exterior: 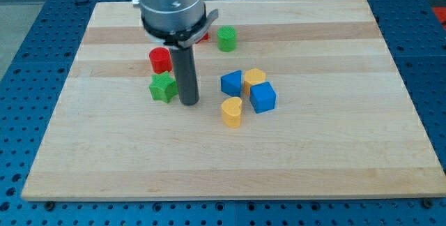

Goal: Move the green star towards the red circle

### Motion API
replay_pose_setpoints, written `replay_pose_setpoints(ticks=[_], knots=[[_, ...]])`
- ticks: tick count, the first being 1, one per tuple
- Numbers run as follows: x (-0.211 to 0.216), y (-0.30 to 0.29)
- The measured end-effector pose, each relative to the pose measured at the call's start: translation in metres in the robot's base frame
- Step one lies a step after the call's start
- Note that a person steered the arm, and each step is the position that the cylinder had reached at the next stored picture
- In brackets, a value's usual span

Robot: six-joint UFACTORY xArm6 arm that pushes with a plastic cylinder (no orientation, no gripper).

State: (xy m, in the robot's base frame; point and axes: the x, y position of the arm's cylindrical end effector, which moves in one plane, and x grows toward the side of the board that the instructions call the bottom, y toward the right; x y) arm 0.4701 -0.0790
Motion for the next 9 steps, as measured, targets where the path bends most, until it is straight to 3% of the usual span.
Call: replay_pose_setpoints(ticks=[2, 7, 9], knots=[[0.017, -0.028], [-0.027, -0.041], [-0.046, -0.077]])
